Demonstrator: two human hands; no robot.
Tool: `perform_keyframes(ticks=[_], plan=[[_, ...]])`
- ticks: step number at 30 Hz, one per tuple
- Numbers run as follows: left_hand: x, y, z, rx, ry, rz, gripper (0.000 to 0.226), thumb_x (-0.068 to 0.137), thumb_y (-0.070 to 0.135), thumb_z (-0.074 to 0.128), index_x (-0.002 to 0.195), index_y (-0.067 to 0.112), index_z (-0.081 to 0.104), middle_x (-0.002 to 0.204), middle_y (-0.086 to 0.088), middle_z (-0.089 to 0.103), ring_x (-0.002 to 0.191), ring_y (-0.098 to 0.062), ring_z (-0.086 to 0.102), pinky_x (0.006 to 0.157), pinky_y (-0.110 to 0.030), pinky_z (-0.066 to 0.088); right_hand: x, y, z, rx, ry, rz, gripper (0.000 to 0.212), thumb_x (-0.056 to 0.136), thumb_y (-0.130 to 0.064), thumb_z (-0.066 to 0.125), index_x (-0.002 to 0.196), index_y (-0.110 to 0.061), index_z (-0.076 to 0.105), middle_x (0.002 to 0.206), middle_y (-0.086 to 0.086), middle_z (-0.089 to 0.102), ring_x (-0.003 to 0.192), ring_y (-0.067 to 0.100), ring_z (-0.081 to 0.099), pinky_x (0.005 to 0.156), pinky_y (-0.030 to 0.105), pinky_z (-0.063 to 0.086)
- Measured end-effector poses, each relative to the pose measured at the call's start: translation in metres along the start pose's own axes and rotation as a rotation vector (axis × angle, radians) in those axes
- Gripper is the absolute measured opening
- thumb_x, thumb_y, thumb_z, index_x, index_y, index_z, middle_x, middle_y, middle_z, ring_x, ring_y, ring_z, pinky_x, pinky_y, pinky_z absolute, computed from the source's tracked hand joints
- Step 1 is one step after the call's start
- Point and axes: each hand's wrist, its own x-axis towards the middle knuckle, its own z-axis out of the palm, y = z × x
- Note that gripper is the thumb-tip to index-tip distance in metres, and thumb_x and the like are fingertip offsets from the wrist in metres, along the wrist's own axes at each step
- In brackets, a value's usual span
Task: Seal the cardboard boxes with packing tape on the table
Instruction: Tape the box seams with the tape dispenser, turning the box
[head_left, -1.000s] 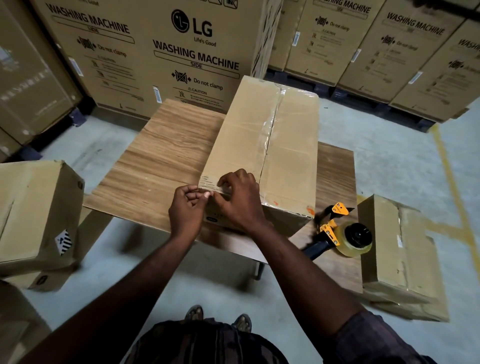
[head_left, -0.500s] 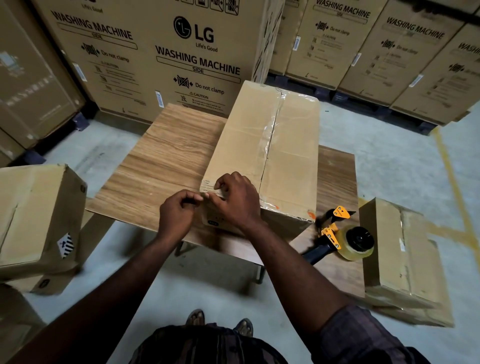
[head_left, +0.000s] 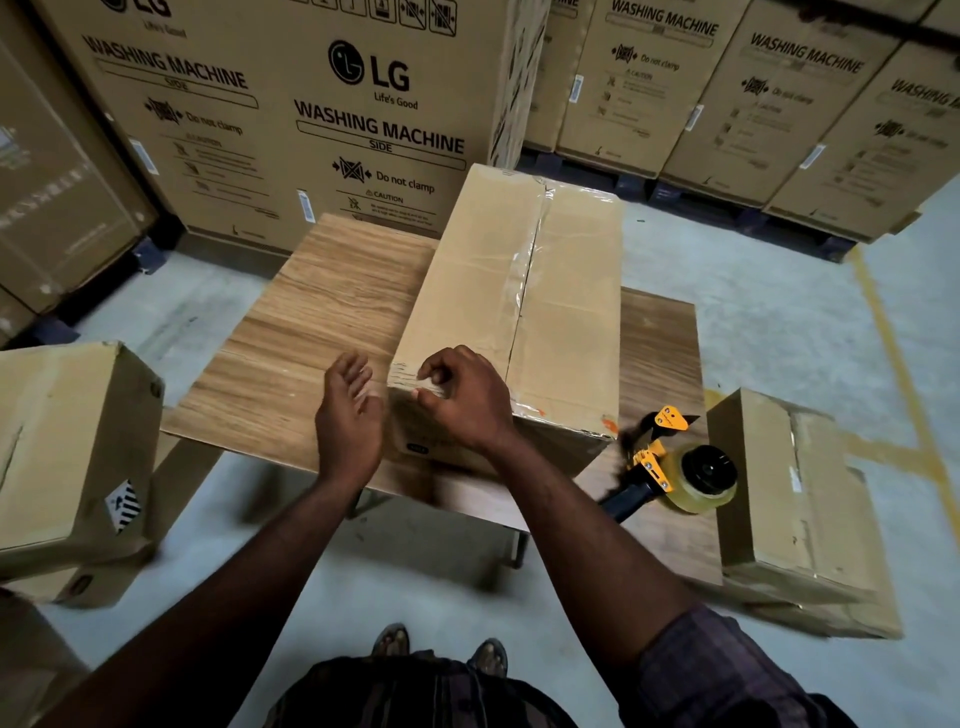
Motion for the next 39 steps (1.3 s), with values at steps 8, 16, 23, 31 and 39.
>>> perform_keyframes(ticks=[8,16,23,31,39], plan=[[-0.006,0.017,0.010,0.423,-0.263,-0.011,0.068,0.093,0.005,0.056,0.155,0.012,0.029,0.153,-0.015,0.044,0.139,-0.033,0.043,0.101,-0.029,0.037,0.001,0.002,-0.003,0.102,-0.021,0.014,0.024,0.078,-0.016,0.070,0.102,-0.022,0.069,0.094,-0.007,0.067,0.092,0.015,0.060,0.085,0.040,0.050],[-0.009,0.007,0.021,1.003,-0.451,0.477,0.093,0.089,0.020,0.060,0.160,0.008,0.001,0.168,-0.011,-0.003,0.155,-0.027,-0.003,0.124,-0.044,0.006,-0.060,0.017,-0.011,-0.543,-0.170,-0.249,0.075,0.095,-0.043,0.047,0.158,-0.008,0.026,0.165,0.012,0.024,0.147,0.027,0.029,0.118,0.047,0.026],[-0.012,0.012,0.017,1.025,-0.438,0.493,0.095,0.083,0.018,0.063,0.160,0.010,0.009,0.168,-0.008,0.003,0.155,-0.026,0.003,0.125,-0.046,0.009,-0.109,0.065,-0.058,-0.654,-0.061,-0.006,0.077,0.100,-0.055,0.035,0.163,-0.018,0.009,0.171,-0.001,-0.002,0.156,0.016,0.007,0.124,0.053,0.007],[-0.033,0.037,0.056,1.170,-0.476,0.433,0.104,0.085,0.037,0.069,0.160,0.006,0.003,0.167,-0.016,-0.006,0.155,-0.033,-0.005,0.122,-0.058,-0.001,-0.085,0.012,-0.035,-0.548,-0.113,0.145,0.081,0.095,-0.045,0.037,0.161,-0.007,0.007,0.169,0.013,0.000,0.156,0.030,-0.004,0.122,0.052,-0.010],[-0.025,0.028,0.032,1.010,-0.470,0.600,0.084,0.086,0.015,0.066,0.159,0.022,0.025,0.167,-0.002,0.019,0.153,-0.023,0.019,0.122,-0.048,0.014,-0.121,0.070,-0.071,-0.643,-0.054,0.077,0.079,0.095,-0.043,0.048,0.162,-0.018,0.014,0.170,0.000,0.002,0.157,0.018,0.000,0.123,0.058,0.003]])
